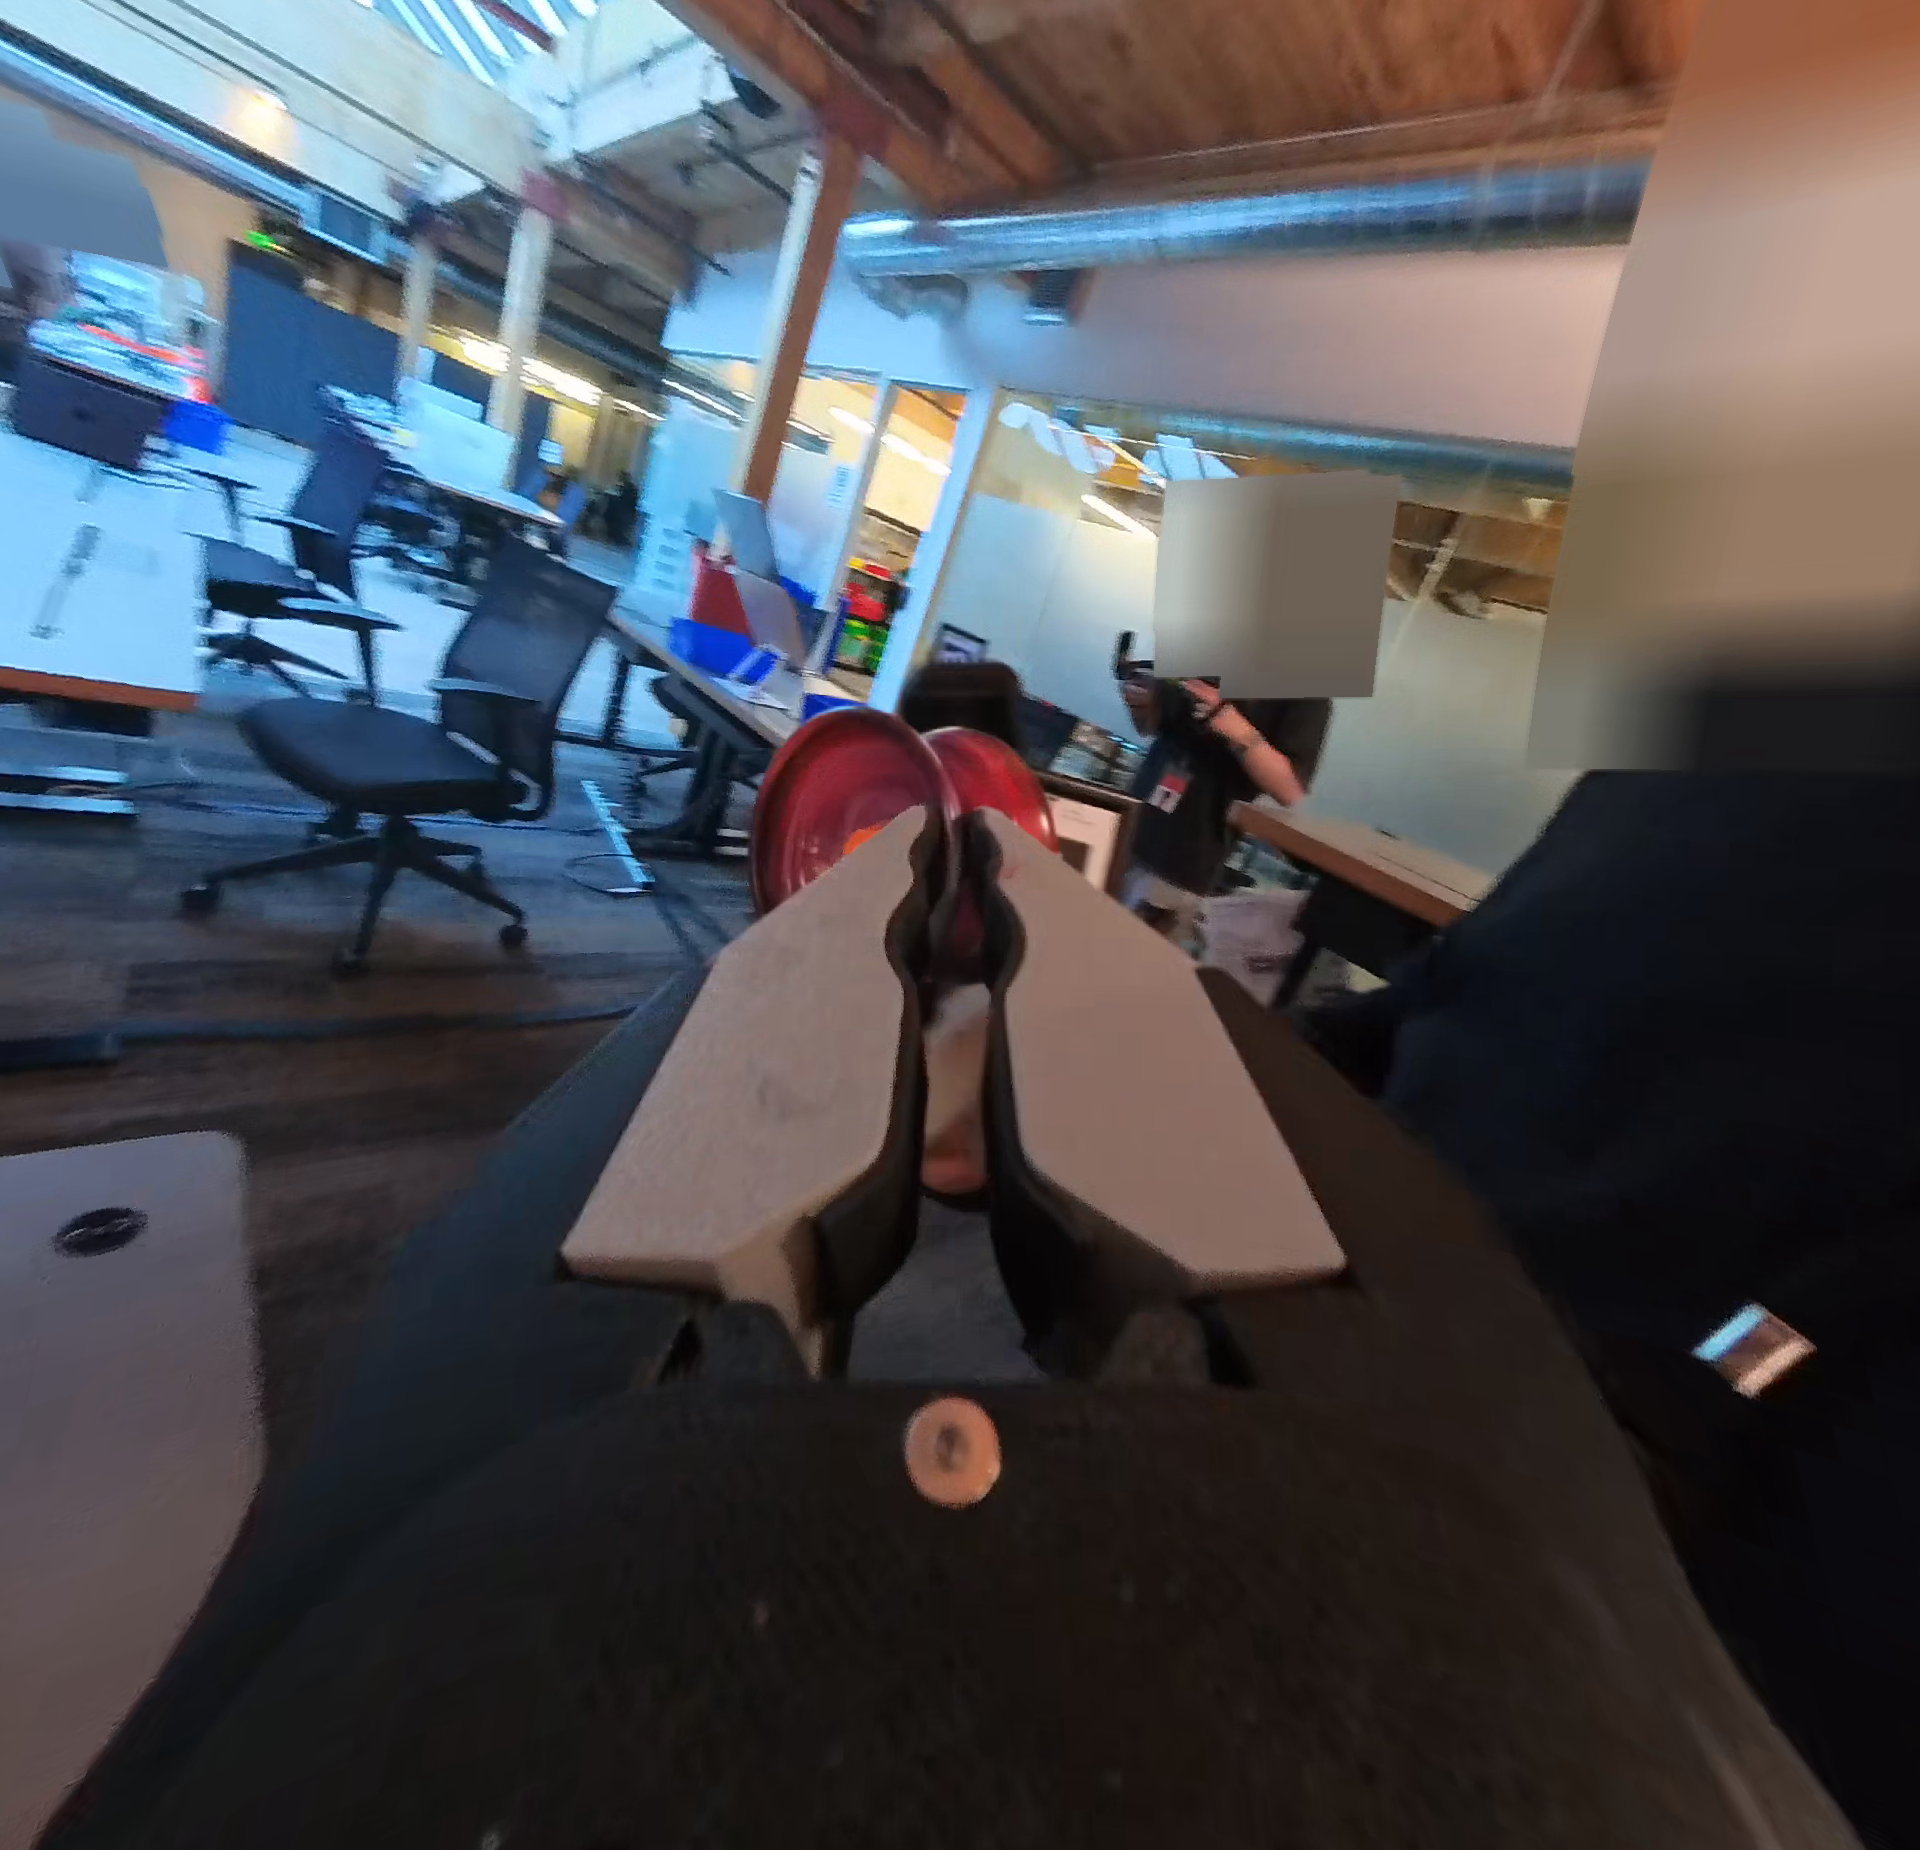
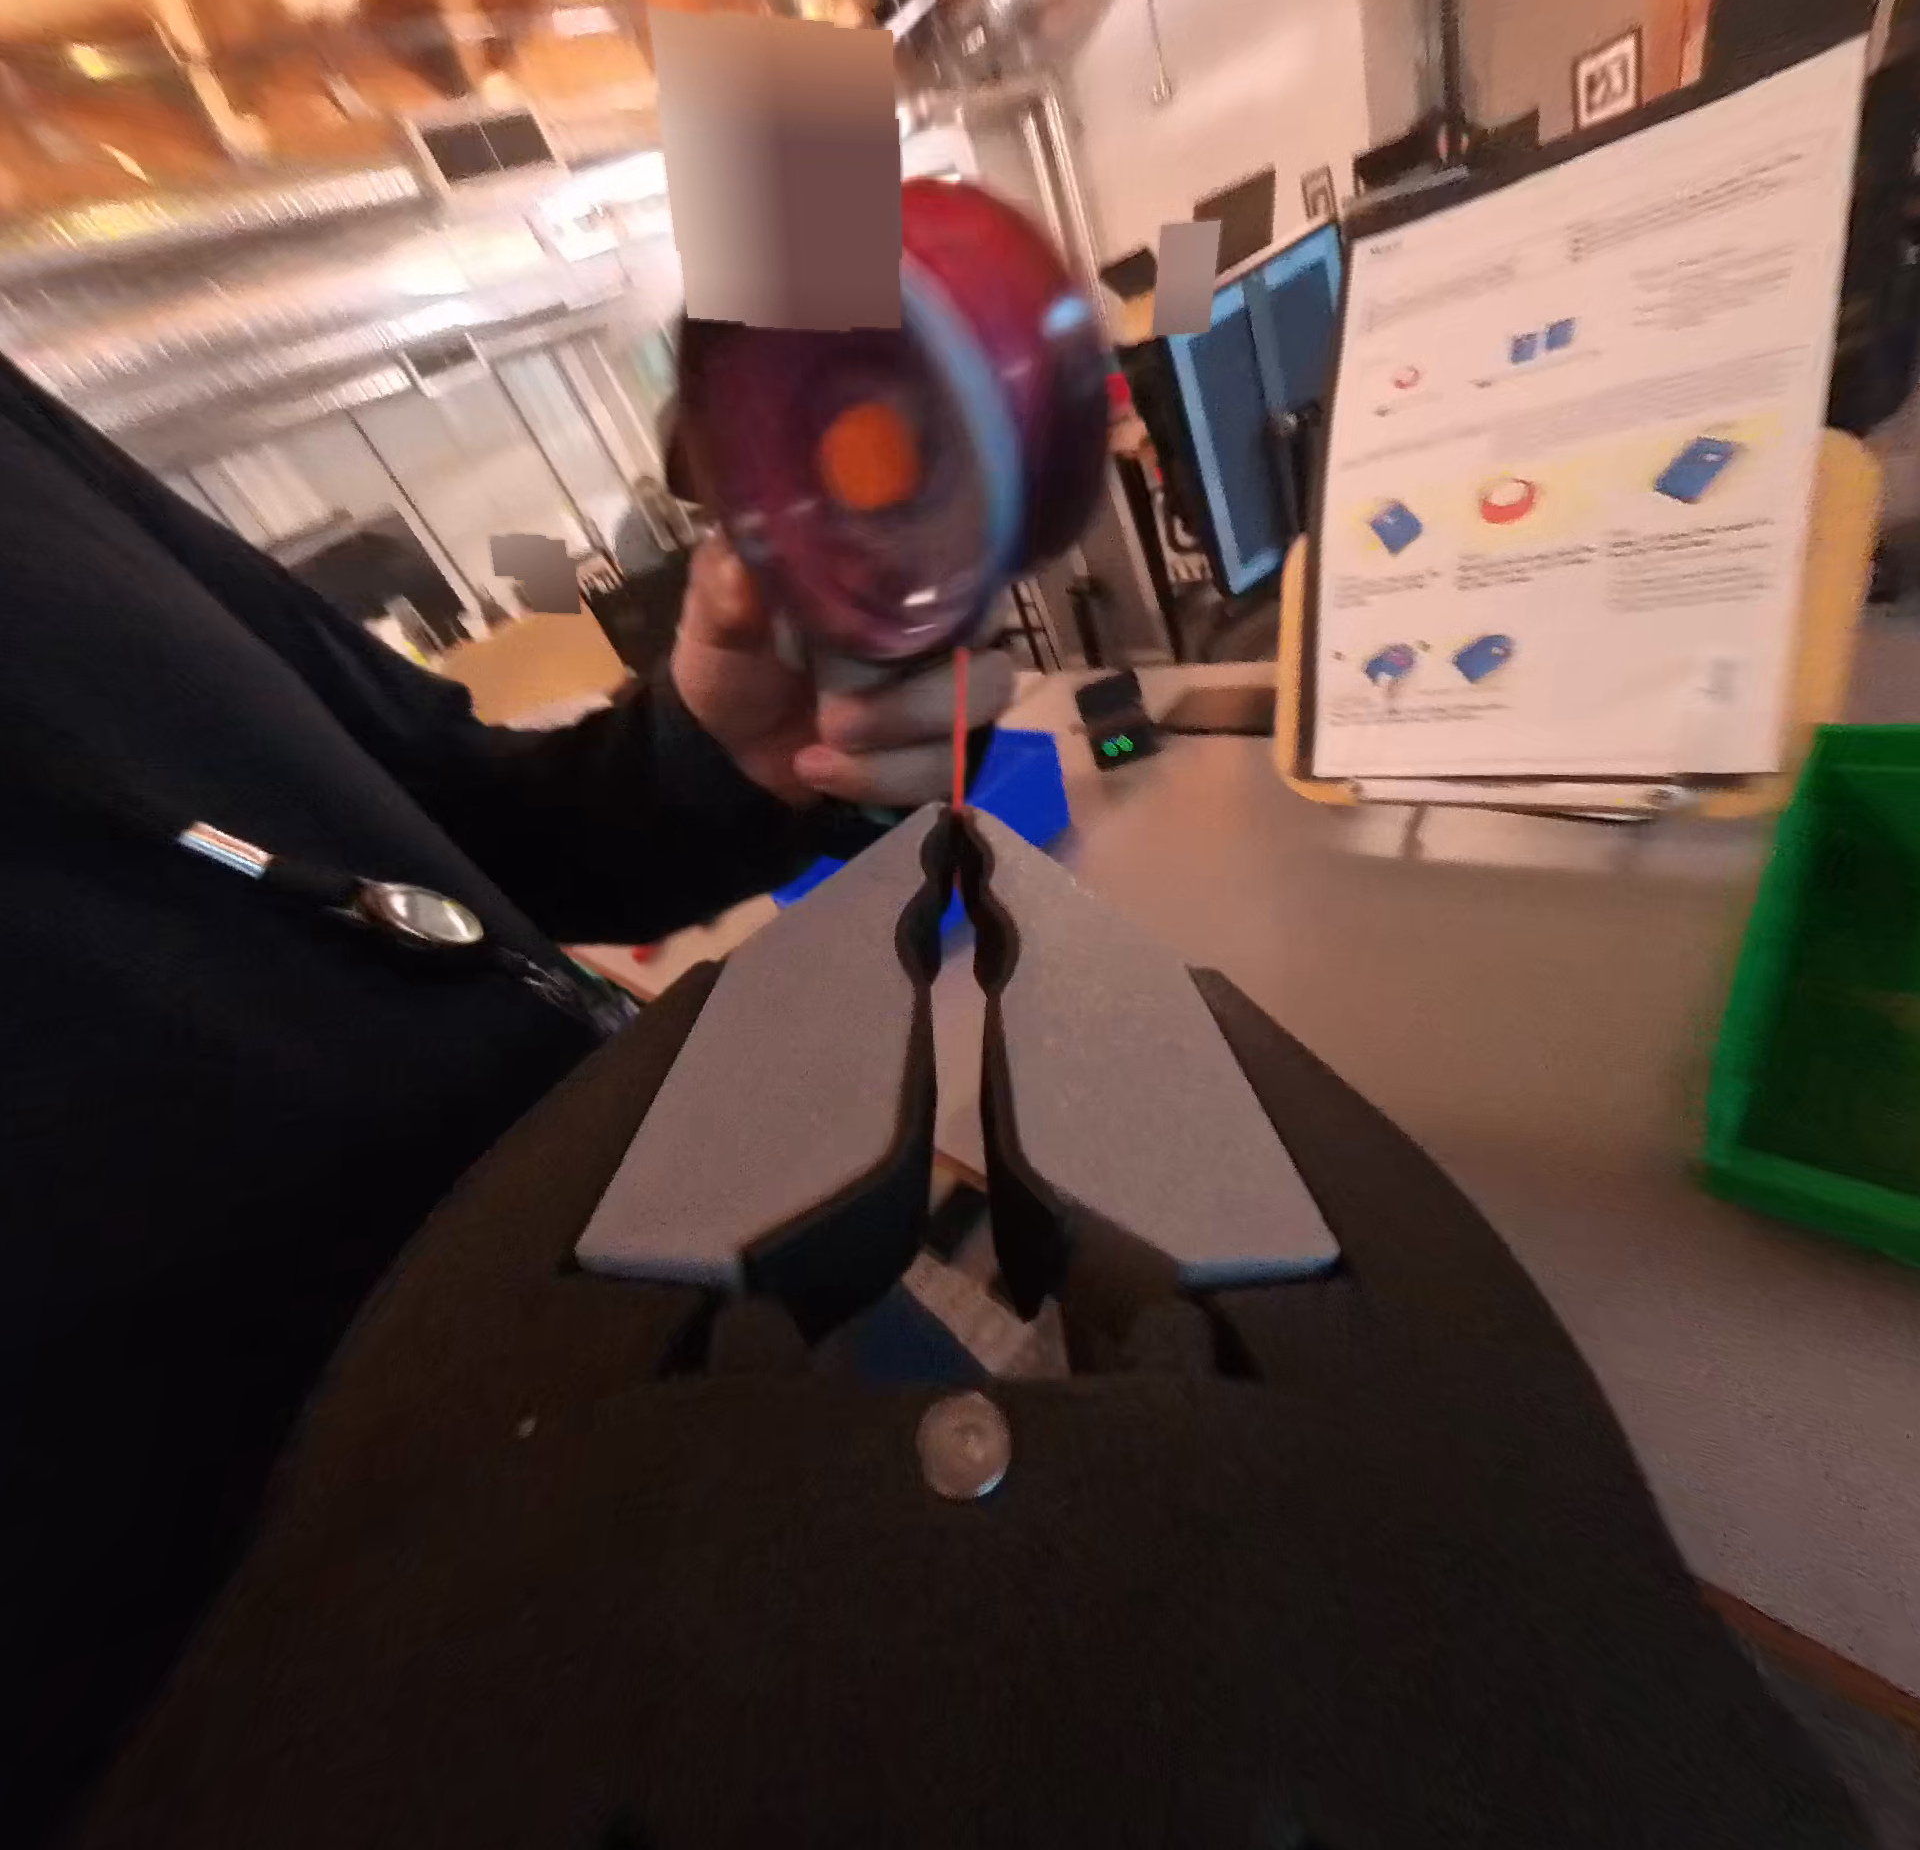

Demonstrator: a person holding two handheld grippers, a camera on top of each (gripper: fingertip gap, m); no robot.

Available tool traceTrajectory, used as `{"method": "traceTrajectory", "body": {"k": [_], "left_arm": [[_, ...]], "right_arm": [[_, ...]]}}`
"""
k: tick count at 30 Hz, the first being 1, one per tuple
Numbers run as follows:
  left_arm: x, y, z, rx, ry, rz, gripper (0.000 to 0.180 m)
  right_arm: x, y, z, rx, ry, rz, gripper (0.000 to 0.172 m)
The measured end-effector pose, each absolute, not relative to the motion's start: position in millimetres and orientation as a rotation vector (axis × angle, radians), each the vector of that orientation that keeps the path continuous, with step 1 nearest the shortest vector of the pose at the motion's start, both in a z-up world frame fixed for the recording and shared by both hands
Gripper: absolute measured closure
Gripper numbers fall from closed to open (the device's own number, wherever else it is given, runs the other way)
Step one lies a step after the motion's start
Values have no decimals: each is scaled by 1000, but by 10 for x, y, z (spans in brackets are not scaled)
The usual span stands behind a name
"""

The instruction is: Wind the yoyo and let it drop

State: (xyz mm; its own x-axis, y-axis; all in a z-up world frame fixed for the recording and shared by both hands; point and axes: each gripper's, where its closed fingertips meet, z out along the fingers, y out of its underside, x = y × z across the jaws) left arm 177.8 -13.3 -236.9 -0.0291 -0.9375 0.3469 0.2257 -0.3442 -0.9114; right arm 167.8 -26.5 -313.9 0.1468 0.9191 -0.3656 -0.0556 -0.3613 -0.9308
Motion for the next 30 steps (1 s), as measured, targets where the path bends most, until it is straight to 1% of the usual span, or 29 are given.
{"method": "traceTrajectory", "body": {"k": [1,4,7,11,15,21,24,27,30], "left_arm": [[1768,-77,-2374,-1295,819,-1514,179],[1761,112,-2495,-1374,786,-1365,180],[1746,272,-2777,-1495,844,-1144,180],[1650,330,-3000,-1575,883,-1022,179],[1566,206,-3257,-1626,966,-945,179],[1417,-109,-3616,-1720,971,-826,178],[1480,-388,-3588,-1737,951,-940,179],[1608,-541,-3365,-1710,839,-1072,178],[1740,-566,-3022,-1620,680,-1165,179]], "right_arm": [[1607,-319,-3163,-1523,-864,1381,172],[1438,-475,-3206,-1539,-892,1413,172],[1400,-563,-3122,-1551,-921,1433,172],[1431,-624,-3051,-1586,-980,1385,172],[1437,-715,-3059,-1611,-1078,1359,172],[1368,-618,-2972,-1572,-1235,1466,172],[1398,-399,-2897,-1528,-1287,1524,172],[1494,-130,-2898,-1495,-1314,1596,172],[1643,135,-3083,-1497,-1349,1591,172]]}}
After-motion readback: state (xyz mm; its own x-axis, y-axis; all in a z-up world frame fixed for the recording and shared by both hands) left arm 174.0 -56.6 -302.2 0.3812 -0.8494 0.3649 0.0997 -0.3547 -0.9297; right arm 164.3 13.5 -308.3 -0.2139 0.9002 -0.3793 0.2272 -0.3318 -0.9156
